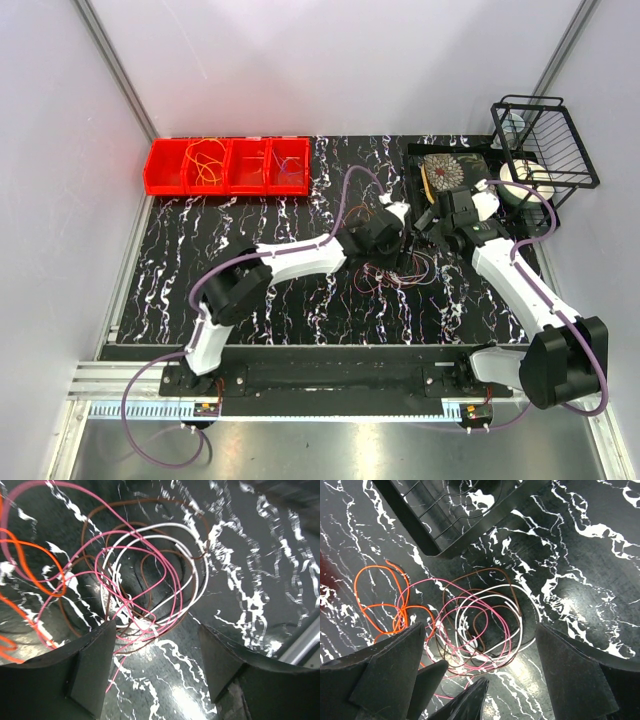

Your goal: Untangle the cables

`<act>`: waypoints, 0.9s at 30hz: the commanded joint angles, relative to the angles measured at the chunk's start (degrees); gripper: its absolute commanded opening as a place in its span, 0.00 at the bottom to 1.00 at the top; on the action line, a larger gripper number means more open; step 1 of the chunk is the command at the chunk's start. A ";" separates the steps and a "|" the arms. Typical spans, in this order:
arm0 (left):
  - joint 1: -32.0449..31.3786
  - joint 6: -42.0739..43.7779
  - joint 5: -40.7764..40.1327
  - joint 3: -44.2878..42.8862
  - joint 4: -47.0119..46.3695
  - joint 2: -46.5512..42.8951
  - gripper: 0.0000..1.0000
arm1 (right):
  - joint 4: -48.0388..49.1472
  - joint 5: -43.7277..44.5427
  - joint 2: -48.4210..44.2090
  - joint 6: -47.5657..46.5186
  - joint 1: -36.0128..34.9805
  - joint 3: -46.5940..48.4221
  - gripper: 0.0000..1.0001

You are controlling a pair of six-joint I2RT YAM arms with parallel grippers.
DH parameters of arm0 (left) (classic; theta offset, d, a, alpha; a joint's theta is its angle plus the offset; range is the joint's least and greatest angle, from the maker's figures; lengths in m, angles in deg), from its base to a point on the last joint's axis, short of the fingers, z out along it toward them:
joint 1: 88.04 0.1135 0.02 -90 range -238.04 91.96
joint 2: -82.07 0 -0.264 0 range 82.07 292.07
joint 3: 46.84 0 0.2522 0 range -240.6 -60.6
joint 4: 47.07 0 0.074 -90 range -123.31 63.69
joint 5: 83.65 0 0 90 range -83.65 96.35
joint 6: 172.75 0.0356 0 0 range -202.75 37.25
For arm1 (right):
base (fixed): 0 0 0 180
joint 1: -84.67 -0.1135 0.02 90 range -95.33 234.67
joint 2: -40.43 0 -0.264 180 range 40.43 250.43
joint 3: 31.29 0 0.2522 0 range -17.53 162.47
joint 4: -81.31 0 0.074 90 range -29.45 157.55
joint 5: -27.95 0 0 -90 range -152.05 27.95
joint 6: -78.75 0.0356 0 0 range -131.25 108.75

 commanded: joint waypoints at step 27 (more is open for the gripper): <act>-0.21 0.23 -5.24 -10.29 3.43 9.46 0.39 | 1.89 0.50 0.89 -3.67 0.77 1.73 0.96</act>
